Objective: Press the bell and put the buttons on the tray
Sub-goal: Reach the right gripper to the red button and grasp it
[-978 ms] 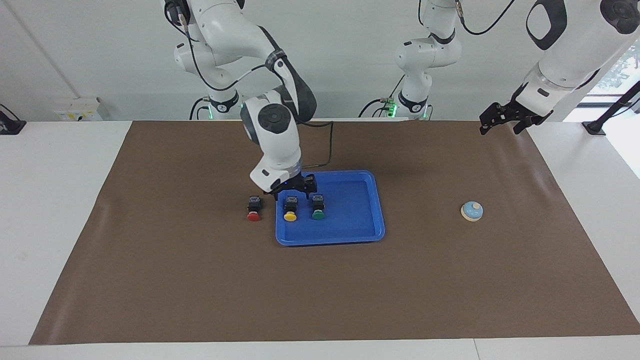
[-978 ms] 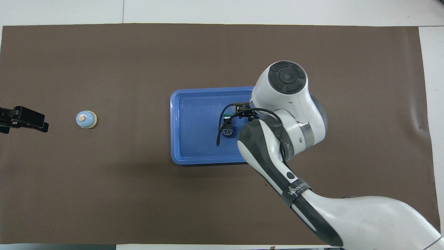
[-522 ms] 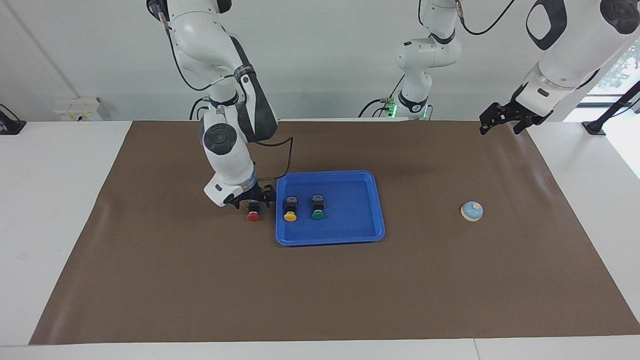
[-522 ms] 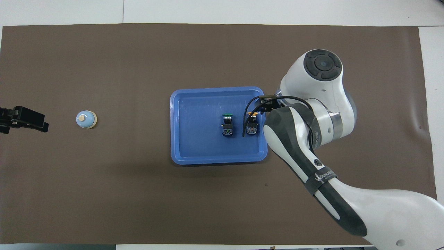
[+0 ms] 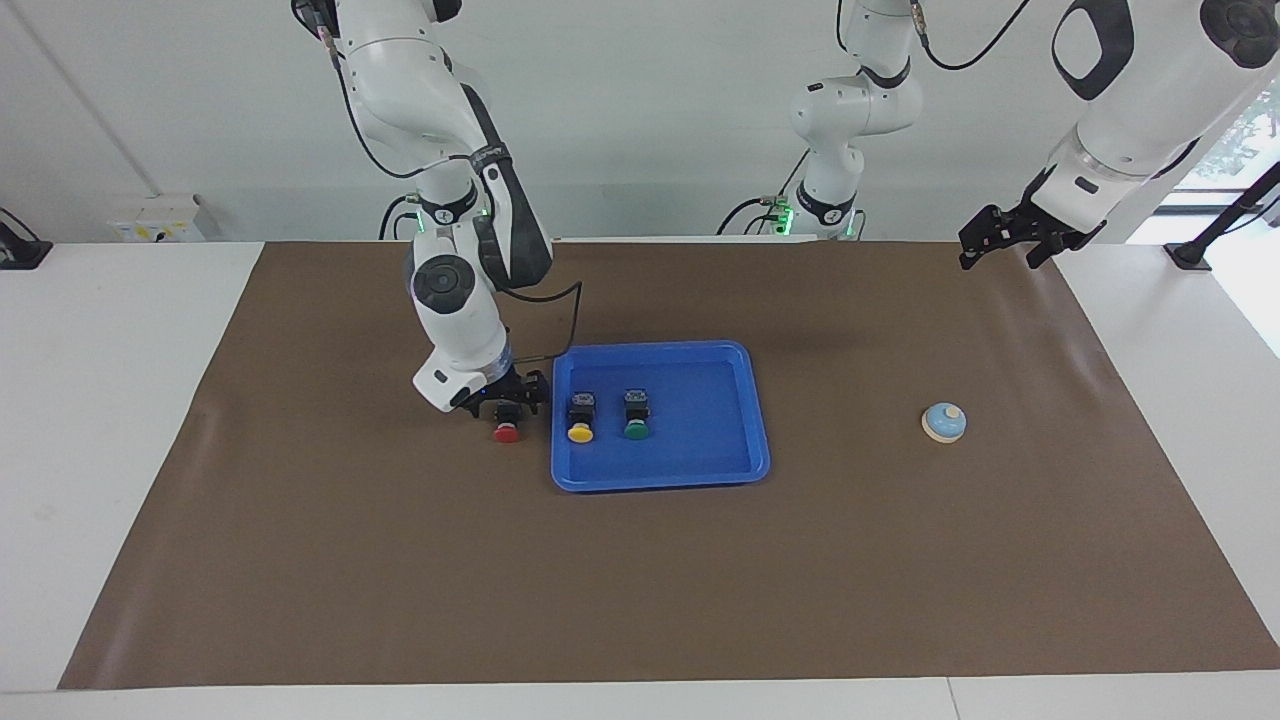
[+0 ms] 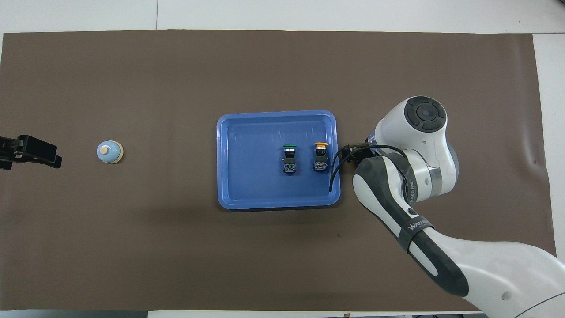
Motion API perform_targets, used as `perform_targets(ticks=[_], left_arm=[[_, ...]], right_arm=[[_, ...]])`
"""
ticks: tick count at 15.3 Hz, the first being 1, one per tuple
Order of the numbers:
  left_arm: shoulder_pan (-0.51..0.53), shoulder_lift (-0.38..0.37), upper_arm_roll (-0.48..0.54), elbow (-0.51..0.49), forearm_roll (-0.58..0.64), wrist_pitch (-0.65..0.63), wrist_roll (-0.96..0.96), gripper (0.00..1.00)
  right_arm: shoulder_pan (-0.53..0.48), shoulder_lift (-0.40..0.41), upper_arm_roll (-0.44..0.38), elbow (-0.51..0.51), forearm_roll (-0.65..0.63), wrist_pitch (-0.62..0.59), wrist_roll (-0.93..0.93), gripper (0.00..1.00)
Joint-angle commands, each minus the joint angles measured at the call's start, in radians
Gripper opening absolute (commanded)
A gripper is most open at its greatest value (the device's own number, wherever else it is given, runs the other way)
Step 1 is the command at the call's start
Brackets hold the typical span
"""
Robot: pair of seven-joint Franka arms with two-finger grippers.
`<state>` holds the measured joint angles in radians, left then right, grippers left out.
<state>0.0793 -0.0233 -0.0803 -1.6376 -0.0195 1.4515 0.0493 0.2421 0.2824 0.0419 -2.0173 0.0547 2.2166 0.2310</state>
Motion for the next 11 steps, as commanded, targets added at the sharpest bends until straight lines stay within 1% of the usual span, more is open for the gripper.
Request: perform_targets(ticks=[1, 4, 5, 6, 7, 8, 9, 11], left_arm=[[-0.009, -0.004, 0.005, 0.010, 0.009, -0.016, 0.001, 1.00], [-0.007, -0.004, 0.005, 0.010, 0.009, -0.016, 0.000, 1.00], [-0.009, -0.004, 0.007, 0.012, 0.009, -0.016, 0.001, 1.00], [-0.007, -0.004, 0.007, 0.010, 0.009, -0.016, 0.000, 1.00], [-0.007, -0.004, 0.007, 0.010, 0.009, -0.016, 0.000, 1.00], [-0.007, -0.004, 0.007, 0.010, 0.009, -0.016, 0.001, 1.00], [-0.007, -0.004, 0.007, 0.010, 0.009, -0.016, 0.001, 1.00], [-0.009, -0.004, 0.007, 0.010, 0.009, -0.016, 0.000, 1.00]], right_arm=[[-0.010, -0.039, 0.007, -0.072, 0.005, 0.026, -0.022, 0.92], [-0.003, -0.045, 0.007, -0.109, 0.005, 0.090, -0.016, 0.68], [-0.003, -0.046, 0.007, -0.110, 0.007, 0.092, -0.015, 0.56], [-0.004, -0.045, 0.007, -0.109, 0.005, 0.091, -0.013, 0.42], [-0.004, -0.045, 0.009, -0.100, 0.005, 0.089, -0.013, 0.22], [-0.003, -0.046, 0.010, -0.081, 0.007, 0.077, -0.013, 0.05], [-0.001, -0.046, 0.015, -0.037, 0.007, 0.037, -0.012, 0.00], [0.003, -0.042, 0.018, 0.052, 0.008, -0.050, -0.009, 0.00]])
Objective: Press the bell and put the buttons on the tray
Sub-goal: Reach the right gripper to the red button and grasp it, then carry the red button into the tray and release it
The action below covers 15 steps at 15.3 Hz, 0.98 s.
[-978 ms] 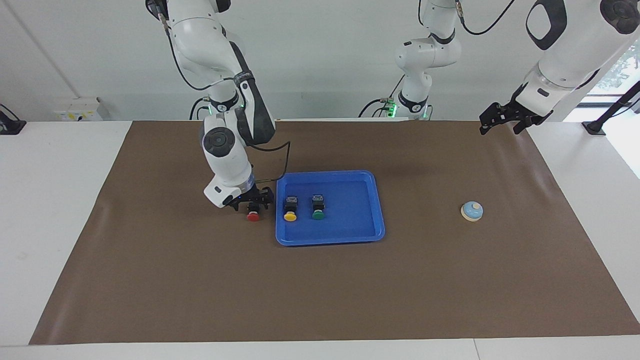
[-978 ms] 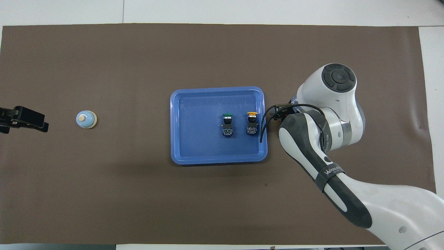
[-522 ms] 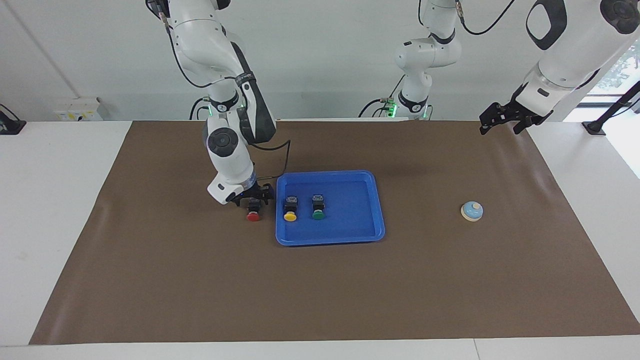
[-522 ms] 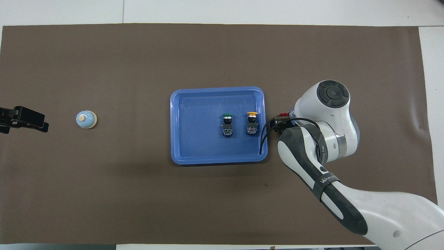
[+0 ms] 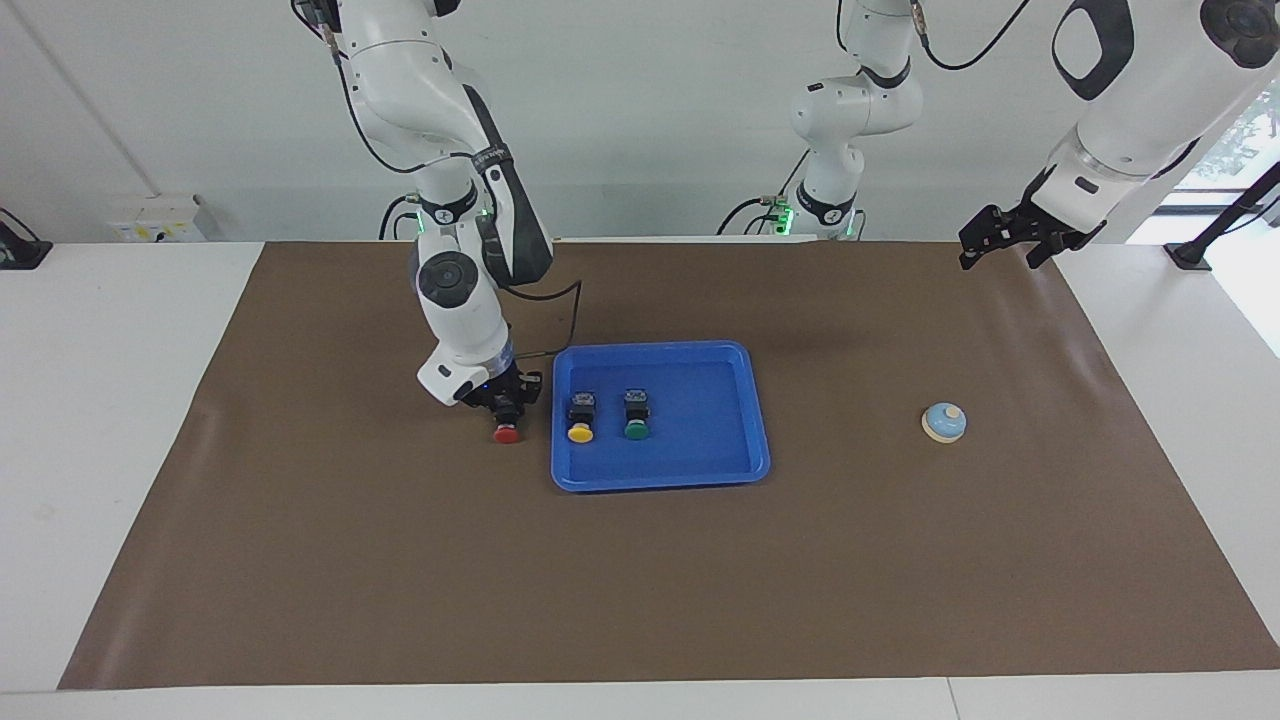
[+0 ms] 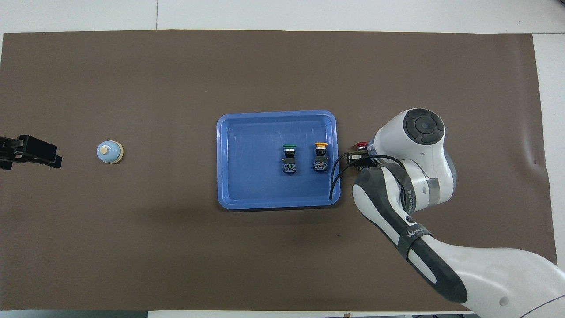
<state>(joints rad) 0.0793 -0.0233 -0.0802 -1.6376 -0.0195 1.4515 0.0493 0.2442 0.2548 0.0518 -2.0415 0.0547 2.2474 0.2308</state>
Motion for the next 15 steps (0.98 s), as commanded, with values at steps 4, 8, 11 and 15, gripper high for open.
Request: perform_targets(ticks=[4, 8, 11, 15], left_arm=[[-0.007, -0.004, 0.005, 0.010, 0.009, -0.016, 0.001, 1.00], [-0.009, -0.004, 0.005, 0.010, 0.009, -0.016, 0.000, 1.00], [-0.009, -0.004, 0.007, 0.010, 0.009, -0.016, 0.001, 1.00], [-0.009, -0.004, 0.005, 0.010, 0.009, -0.016, 0.000, 1.00]], right_arm=[[0.113, 0.027, 0.033, 0.240, 0.075, -0.157, 0.126, 0.00], [0.277, 0.173, 0.026, 0.442, 0.065, -0.184, 0.293, 0.00], [0.354, 0.263, 0.025, 0.518, 0.028, -0.163, 0.378, 0.00], [0.349, 0.271, 0.026, 0.509, 0.020, -0.114, 0.378, 0.00]])
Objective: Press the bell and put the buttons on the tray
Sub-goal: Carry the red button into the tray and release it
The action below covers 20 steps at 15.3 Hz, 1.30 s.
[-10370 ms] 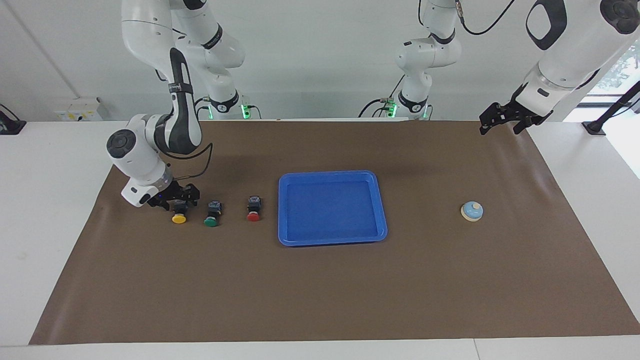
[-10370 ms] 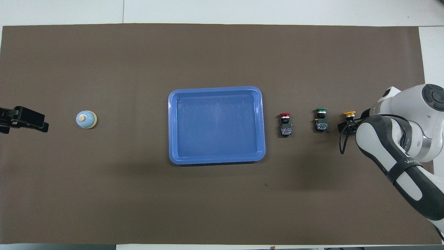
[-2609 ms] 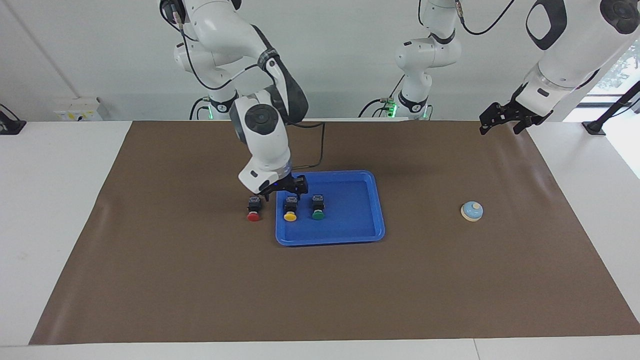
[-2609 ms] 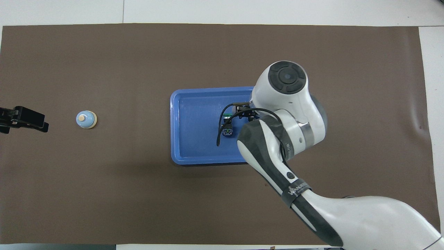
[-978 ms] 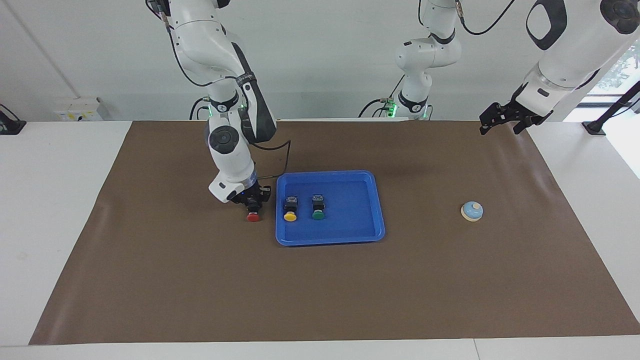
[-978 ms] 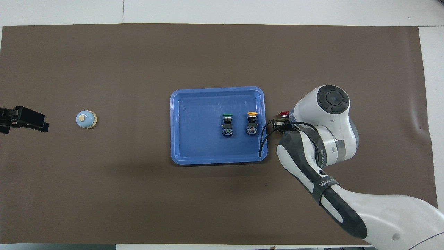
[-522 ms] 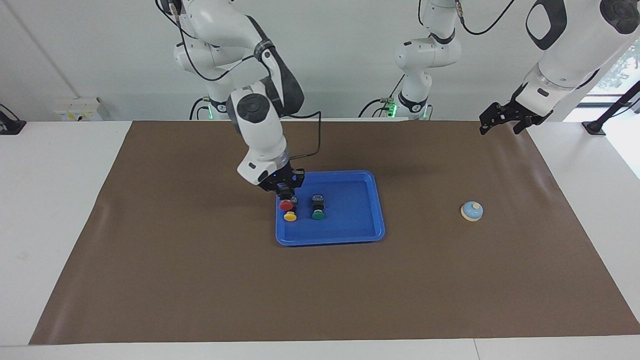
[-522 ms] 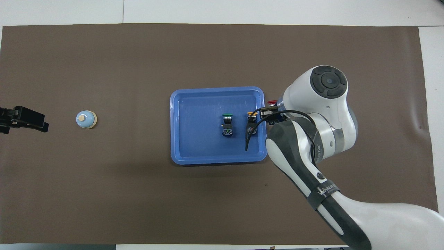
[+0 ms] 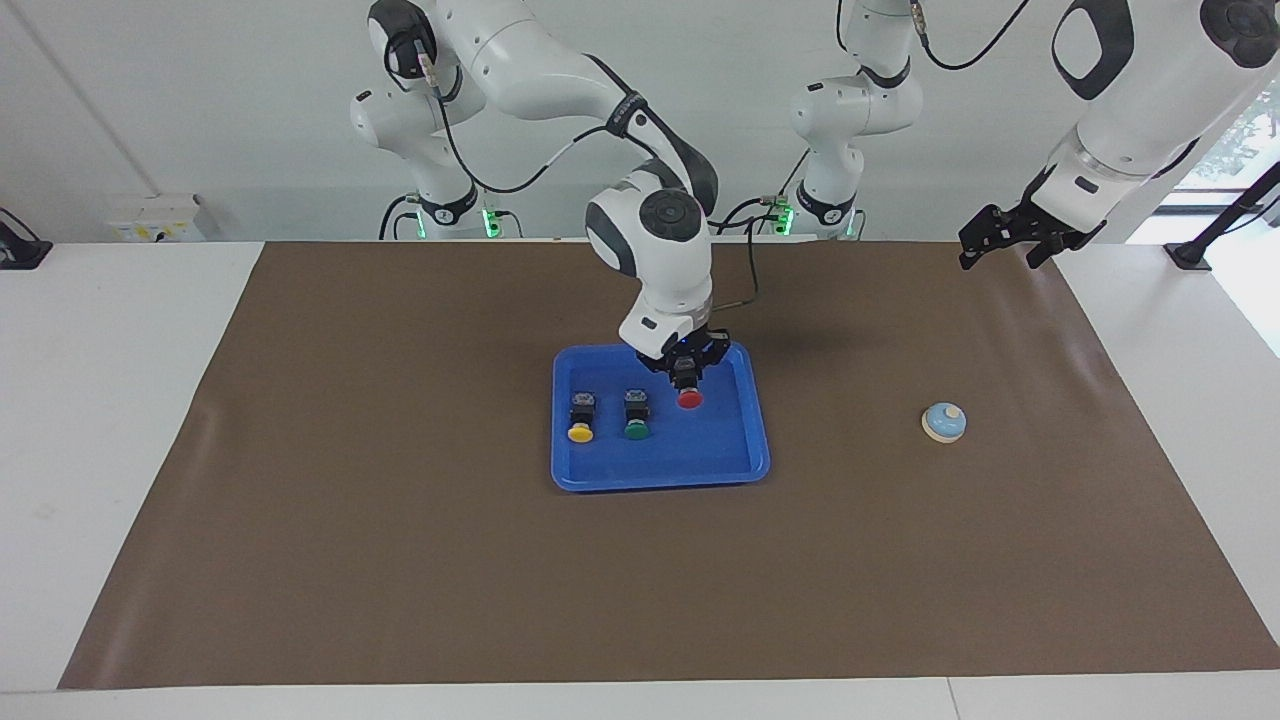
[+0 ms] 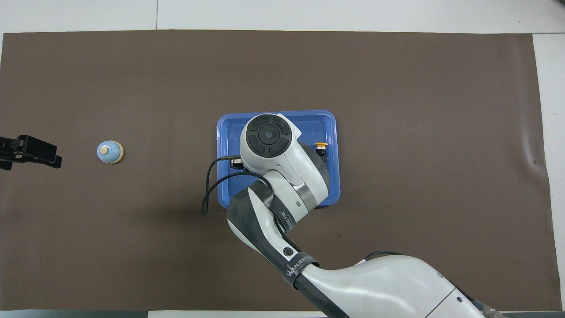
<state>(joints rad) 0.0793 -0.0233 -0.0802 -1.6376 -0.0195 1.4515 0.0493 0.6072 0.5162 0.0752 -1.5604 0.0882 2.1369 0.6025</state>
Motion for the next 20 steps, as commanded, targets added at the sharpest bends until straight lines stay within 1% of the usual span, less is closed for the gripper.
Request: perform_targets(ticks=[1, 6, 11, 12, 13, 14, 15, 16, 20], left_arm=[[-0.007, -0.004, 0.007, 0.010, 0.009, -0.016, 0.001, 1.00], [-0.009, -0.004, 0.005, 0.010, 0.009, -0.016, 0.000, 1.00], [-0.009, -0.004, 0.007, 0.010, 0.009, -0.016, 0.000, 1.00], [-0.007, -0.004, 0.007, 0.010, 0.009, -0.016, 0.001, 1.00], [-0.009, -0.004, 0.007, 0.010, 0.009, -0.016, 0.000, 1.00], [-0.007, -0.004, 0.007, 0.010, 0.009, -0.016, 0.000, 1.00], [-0.007, -0.004, 0.007, 0.010, 0.009, -0.016, 0.001, 1.00], [-0.009, -0.004, 0.007, 0.010, 0.009, -0.016, 0.001, 1.00], [-0.009, -0.004, 0.007, 0.010, 0.009, -0.016, 0.001, 1.00]], right_arm=[[-0.014, 0.013, 0.003, 0.020, -0.013, 0.015, 0.006, 0.00], [-0.012, 0.034, 0.003, -0.003, -0.010, 0.064, 0.010, 0.00], [-0.010, 0.039, 0.005, -0.069, -0.004, 0.138, 0.010, 0.00], [-0.007, 0.039, 0.003, -0.076, -0.002, 0.141, 0.010, 0.05], [-0.007, 0.039, 0.003, -0.076, -0.001, 0.140, 0.011, 0.14], [-0.006, 0.038, 0.003, -0.076, -0.001, 0.138, 0.011, 0.41], [-0.004, 0.038, 0.003, -0.076, -0.001, 0.135, 0.013, 0.74], [-0.003, 0.033, 0.003, -0.075, -0.001, 0.124, 0.014, 1.00], [0.002, 0.022, 0.001, -0.024, -0.013, 0.026, 0.014, 1.00]])
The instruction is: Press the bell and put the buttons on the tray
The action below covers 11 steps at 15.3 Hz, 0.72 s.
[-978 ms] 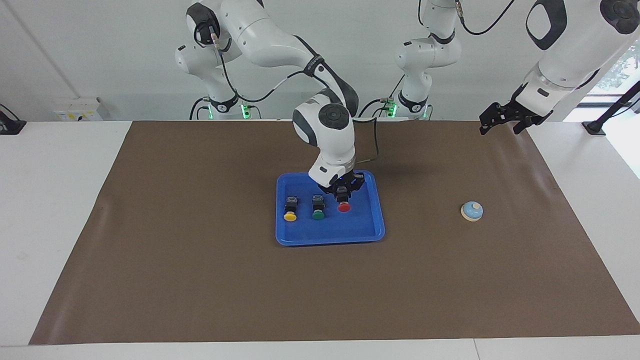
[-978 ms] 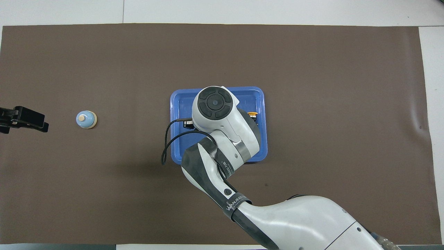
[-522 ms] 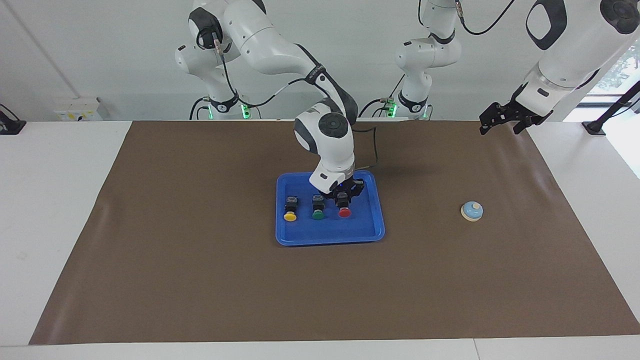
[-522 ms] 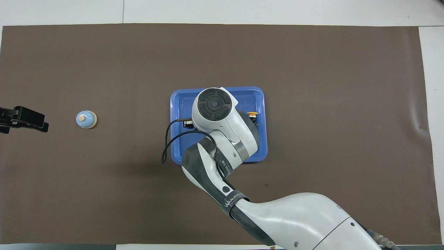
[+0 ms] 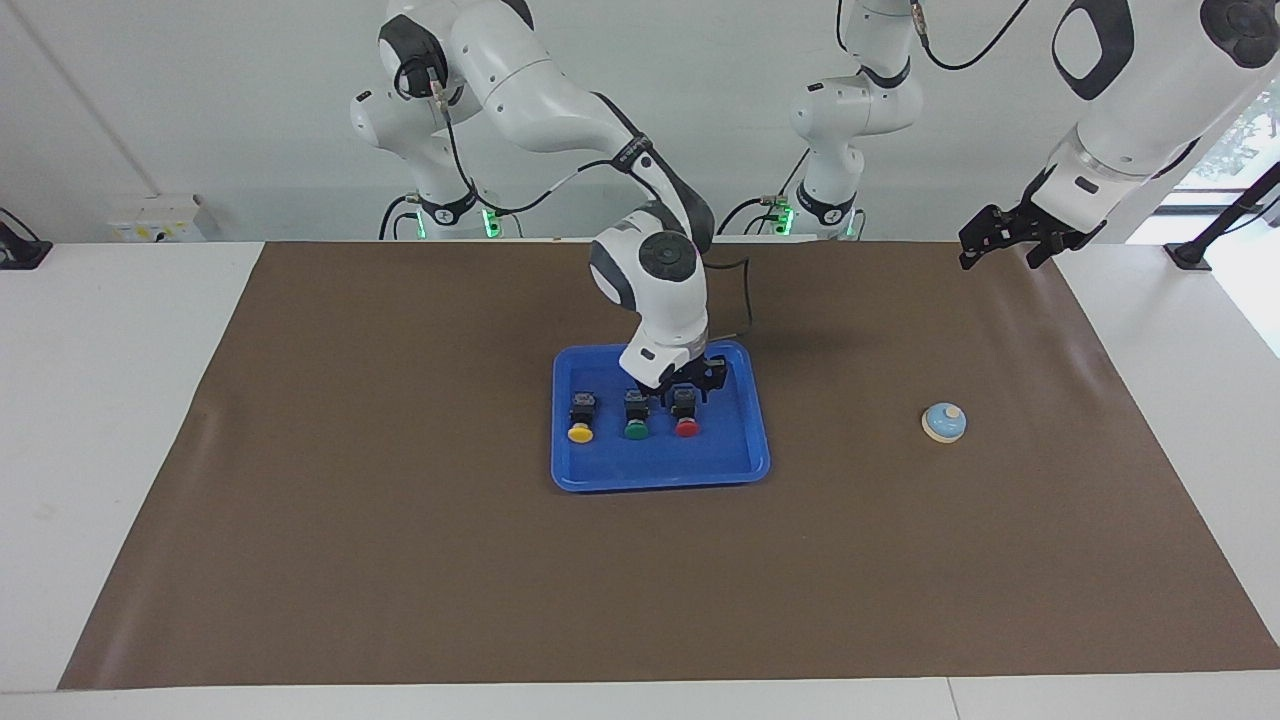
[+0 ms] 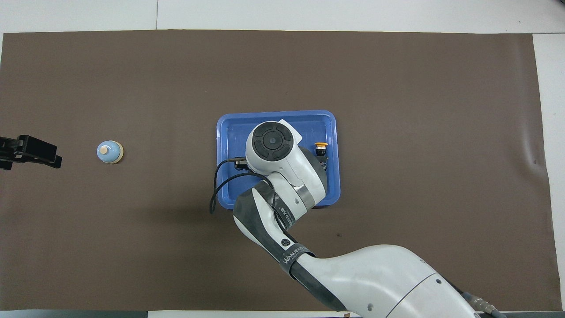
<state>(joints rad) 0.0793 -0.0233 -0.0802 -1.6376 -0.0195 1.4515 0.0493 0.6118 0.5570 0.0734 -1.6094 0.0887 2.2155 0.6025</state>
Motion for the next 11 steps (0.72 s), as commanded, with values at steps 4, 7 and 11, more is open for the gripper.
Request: perform_targets(ticks=[4, 7, 11], left_arm=[[-0.007, -0.004, 0.007, 0.010, 0.009, -0.016, 0.001, 1.00], [-0.007, -0.004, 0.007, 0.010, 0.009, -0.016, 0.001, 1.00], [-0.007, -0.004, 0.007, 0.010, 0.009, -0.016, 0.000, 1.00]], right_arm=[[-0.041, -0.092, -0.004, 0.017, -0.017, -0.109, 0.014, 1.00], [-0.108, -0.217, -0.011, -0.020, -0.032, -0.218, -0.022, 1.00], [-0.248, -0.396, -0.011, -0.063, -0.040, -0.419, -0.229, 1.00]])
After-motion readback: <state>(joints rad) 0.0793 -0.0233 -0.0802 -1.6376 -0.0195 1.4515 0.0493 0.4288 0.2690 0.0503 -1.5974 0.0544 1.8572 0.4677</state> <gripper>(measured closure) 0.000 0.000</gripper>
